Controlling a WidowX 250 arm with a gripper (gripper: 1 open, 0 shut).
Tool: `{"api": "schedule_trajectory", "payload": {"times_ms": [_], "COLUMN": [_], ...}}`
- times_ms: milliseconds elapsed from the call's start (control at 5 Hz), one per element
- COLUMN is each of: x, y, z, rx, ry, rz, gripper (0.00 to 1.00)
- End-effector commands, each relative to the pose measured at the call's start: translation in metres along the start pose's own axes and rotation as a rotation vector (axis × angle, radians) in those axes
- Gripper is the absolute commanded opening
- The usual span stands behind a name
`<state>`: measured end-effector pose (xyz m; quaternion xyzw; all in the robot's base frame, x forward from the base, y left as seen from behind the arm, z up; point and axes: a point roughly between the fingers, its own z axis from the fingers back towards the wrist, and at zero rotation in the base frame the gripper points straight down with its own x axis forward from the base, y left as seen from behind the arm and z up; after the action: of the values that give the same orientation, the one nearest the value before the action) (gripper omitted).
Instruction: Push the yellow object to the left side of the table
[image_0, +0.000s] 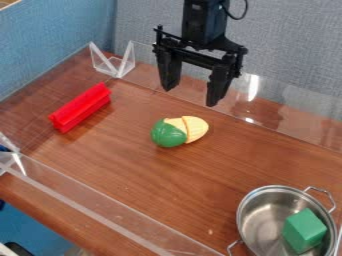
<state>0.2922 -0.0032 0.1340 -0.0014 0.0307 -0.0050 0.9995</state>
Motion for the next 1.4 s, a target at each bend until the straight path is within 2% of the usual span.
{"api": "schedule_trajectory", "payload": {"times_ms": [0, 200, 400, 600, 800, 1000, 1200], "x": [0.007, 0.012, 0.014, 0.01, 0.014, 0.02, 0.021], "y": [0.008, 0.009, 0.008, -0.004, -0.005, 0.001, 0.002], "z": [-0.004, -0.028, -0.053, -0.032, -0.043, -0.064, -0.051], "rx": [0.006, 0.016, 0.023, 0.029, 0.037, 0.043, 0.055], "ry": [0.015, 0.034, 0.062, 0.031, 0.051, 0.077, 0.059], "rz": [-0.012, -0.034, -0.05, -0.1, -0.119, -0.121, -0.089], "gripper": [1.0, 1.0, 0.0, 0.0, 0.0, 0.0, 0.0]}}
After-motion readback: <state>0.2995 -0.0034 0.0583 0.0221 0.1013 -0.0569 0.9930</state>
